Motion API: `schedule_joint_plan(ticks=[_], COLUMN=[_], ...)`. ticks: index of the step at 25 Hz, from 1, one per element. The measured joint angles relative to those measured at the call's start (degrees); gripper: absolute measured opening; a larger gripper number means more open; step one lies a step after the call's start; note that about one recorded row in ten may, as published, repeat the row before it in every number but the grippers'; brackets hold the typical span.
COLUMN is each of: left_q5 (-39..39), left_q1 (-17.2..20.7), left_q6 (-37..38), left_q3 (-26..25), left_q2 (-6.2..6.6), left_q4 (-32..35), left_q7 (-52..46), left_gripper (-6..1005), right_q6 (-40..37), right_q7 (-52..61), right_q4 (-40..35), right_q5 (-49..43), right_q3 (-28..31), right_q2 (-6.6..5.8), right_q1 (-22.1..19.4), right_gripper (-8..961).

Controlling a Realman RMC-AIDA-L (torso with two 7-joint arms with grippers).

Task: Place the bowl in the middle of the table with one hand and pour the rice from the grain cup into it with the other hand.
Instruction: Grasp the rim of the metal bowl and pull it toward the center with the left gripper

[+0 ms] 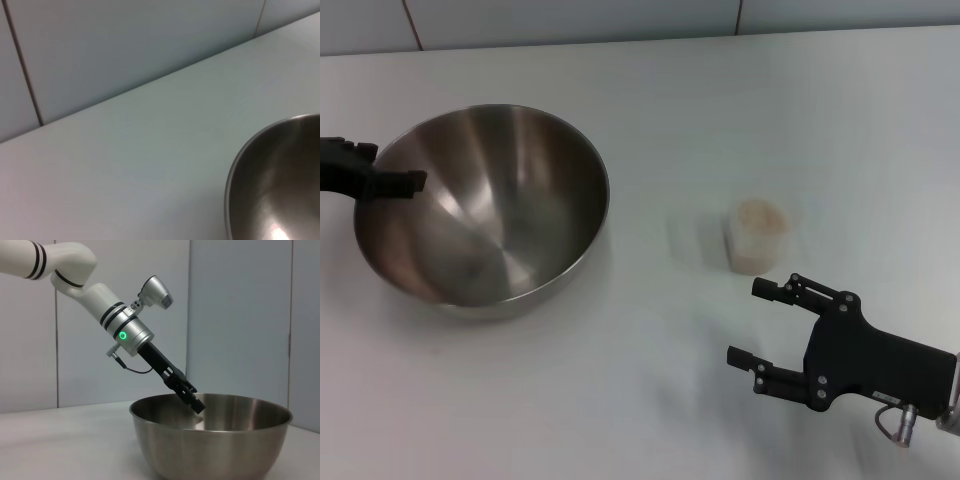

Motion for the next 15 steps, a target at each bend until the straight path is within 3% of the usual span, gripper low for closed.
schedule_joint_plan(ticks=[13,15], left_q5=[2.24,2.88], left_q1=[-0.42,-0.68], left_q6=[0.14,0.09], left_q3=[0.02,0.03], left_q2=[0.13,0.12], left_q4=[0.85,0.82], left_q7=[-5.29,-5.74], left_gripper=[737,664], right_q6=[0.0,0.0], right_q7=[0.01,0.01], right_q4=[0.0,0.0], right_q5=[0.0,0.0], right_q3=[-0.08,-0.09], right_q2=[0.0,0.0], right_q1=[0.25,0.25], right_gripper=[796,796])
